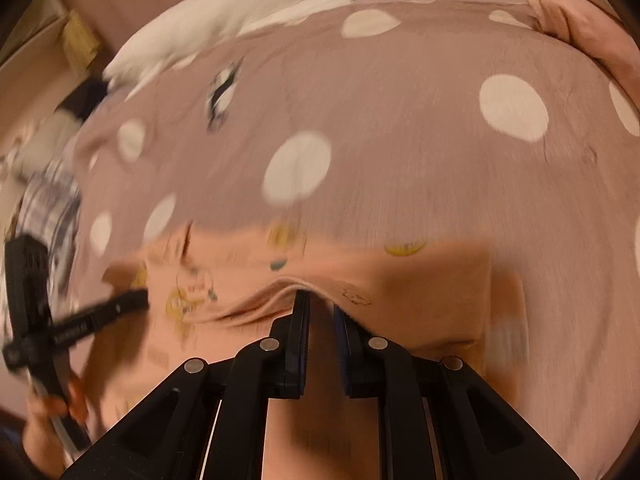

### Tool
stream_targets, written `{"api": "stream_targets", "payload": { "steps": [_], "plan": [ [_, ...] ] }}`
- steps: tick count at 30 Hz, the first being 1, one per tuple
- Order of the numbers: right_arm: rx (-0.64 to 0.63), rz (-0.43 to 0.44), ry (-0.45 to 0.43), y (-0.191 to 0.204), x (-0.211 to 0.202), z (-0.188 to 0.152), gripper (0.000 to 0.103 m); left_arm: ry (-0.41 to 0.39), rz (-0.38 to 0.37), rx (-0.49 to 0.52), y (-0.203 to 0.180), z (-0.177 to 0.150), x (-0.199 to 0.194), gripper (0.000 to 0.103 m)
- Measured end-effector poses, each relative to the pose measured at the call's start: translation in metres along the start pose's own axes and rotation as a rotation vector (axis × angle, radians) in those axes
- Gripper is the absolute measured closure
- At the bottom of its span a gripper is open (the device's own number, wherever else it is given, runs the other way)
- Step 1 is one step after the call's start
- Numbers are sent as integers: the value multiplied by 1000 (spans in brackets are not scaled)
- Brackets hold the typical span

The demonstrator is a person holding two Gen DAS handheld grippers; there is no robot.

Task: Fold small clothes
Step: 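Lift the hem with both tools and fold it toward the collar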

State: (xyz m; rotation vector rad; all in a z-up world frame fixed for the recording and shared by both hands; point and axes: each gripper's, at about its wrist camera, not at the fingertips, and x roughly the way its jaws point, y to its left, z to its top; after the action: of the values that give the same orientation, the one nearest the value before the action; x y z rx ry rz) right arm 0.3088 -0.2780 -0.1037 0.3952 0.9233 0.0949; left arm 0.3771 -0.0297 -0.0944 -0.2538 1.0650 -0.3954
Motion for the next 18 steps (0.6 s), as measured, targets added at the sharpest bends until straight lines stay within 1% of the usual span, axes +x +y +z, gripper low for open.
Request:
{"api": "stream_targets", "payload": {
  "steps": [1, 4, 6, 8, 10, 12, 14, 15, 16, 17, 18],
  "plan": [
    [23, -12, -26, -3, 4, 10, 87, -28, -4, -37, 1, 11, -1, 93],
    [45, -15, -95, -4, -11, 18, 87, -75, -4, -96, 4, 28, -8, 93],
    [28, 1, -145, -3, -25, 19, 87, -105, 17, -81, 3, 32, -18, 93],
    [-19, -3, -177, 0, -41, 14, 87, -112, 12, -54, 0, 30, -25, 93],
    [-49, 18, -153, 0, -50, 5, 87, -109, -11, -32, -2, 20, -30, 93],
    [-82, 25, -102, -3, -53, -8, 87, -90, -23, 3, -2, 7, -34, 92],
    [-124, 3, -63, -2, -52, -20, 87, -62, -13, 60, -3, -12, -35, 92],
    [-158, -27, -46, 0, -53, -32, 87, -50, 3, 80, -2, -20, -33, 92],
    [-181, -45, -38, 0, -52, -37, 87, -37, 26, 97, 1, -30, -33, 92],
    [-204, -70, -28, 0, -54, -46, 87, -24, 39, 102, 4, -37, -32, 92],
    [-216, -89, -16, 0, -54, -54, 87, -4, 36, 101, 8, -46, -32, 92]
  ]
}}
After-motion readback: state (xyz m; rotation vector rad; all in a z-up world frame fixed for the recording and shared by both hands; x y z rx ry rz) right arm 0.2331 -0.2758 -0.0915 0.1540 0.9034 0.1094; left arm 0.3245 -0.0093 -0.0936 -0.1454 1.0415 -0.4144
